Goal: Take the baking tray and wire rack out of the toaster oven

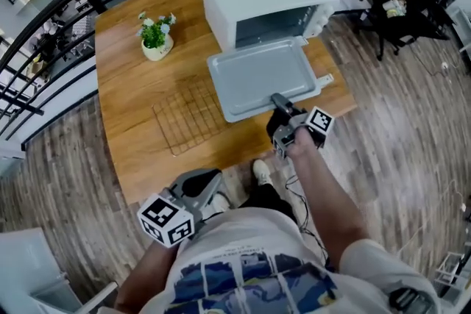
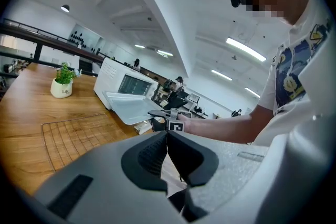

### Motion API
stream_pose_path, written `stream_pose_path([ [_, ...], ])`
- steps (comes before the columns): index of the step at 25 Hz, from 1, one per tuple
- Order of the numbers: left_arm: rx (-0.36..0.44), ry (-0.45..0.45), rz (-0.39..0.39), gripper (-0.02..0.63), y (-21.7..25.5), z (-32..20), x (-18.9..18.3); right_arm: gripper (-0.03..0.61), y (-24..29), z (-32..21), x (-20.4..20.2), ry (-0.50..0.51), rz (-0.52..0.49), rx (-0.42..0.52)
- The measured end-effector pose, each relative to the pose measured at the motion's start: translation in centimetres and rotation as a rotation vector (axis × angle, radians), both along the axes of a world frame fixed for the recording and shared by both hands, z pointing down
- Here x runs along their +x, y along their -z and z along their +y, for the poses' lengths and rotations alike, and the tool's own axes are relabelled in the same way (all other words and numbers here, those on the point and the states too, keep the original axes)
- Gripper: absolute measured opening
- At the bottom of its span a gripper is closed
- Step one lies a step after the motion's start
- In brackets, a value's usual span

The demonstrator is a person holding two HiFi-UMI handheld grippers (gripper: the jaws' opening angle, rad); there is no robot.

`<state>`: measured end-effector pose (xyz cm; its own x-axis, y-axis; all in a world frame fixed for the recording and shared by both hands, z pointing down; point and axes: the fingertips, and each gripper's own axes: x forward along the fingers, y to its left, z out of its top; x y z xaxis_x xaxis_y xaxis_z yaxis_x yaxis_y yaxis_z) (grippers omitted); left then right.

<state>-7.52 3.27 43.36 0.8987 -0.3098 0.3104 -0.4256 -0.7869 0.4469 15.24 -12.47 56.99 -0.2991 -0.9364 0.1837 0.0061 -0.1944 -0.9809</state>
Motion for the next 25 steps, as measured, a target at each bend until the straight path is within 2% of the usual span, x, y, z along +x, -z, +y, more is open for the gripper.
stream_pose_path([
  [12, 0.012, -0.007, 0.001, 0.005, -0.3, 1.6, -2.9, 0.056, -0.4, 0.7, -7.4, 0.051, -0.005, -0.012],
  [25, 0.064, -0.082, 0.016, 0.005, 1.4, 2.3, -2.4, 0.055, -1.5, 0.5, -13.6, 0.099, -0.012, -0.029],
])
